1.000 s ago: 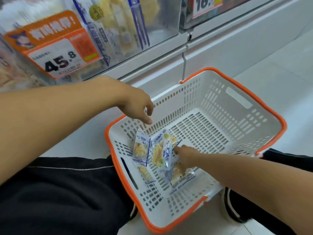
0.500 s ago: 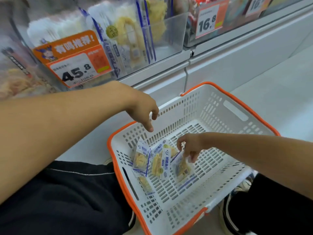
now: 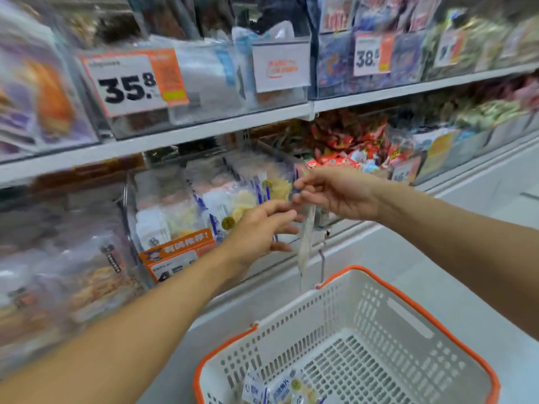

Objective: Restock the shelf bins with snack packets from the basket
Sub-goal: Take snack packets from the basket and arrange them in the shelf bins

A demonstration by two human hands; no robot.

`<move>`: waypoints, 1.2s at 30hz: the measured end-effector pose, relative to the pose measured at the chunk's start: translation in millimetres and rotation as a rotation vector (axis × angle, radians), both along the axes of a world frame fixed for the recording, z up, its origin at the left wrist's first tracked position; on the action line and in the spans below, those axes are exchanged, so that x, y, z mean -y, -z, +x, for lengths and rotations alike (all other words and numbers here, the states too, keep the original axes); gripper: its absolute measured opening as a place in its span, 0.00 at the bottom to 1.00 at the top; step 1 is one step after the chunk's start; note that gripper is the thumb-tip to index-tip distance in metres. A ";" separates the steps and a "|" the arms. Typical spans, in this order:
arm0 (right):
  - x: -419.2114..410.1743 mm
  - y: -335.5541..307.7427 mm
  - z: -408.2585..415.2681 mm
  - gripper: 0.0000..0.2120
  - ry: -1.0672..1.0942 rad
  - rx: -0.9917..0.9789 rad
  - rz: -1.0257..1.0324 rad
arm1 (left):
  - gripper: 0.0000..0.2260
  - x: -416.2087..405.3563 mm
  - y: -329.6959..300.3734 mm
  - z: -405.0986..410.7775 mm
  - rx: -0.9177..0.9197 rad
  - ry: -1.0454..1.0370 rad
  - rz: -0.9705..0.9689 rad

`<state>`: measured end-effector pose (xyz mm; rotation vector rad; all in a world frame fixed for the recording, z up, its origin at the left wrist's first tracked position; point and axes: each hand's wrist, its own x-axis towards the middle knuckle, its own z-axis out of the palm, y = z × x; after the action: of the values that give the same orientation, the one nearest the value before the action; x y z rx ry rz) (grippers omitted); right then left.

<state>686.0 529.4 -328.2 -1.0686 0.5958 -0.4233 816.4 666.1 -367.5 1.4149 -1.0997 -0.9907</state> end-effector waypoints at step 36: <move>-81.8 385.1 -39.4 0.07 -0.697 -1.206 -1.206 | 0.15 -6.0 91.0 12.7 1.138 0.844 0.746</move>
<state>646.7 611.3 -713.3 -2.6129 0.9570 0.6827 829.1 672.1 -458.6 2.2971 -2.4719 -1.2437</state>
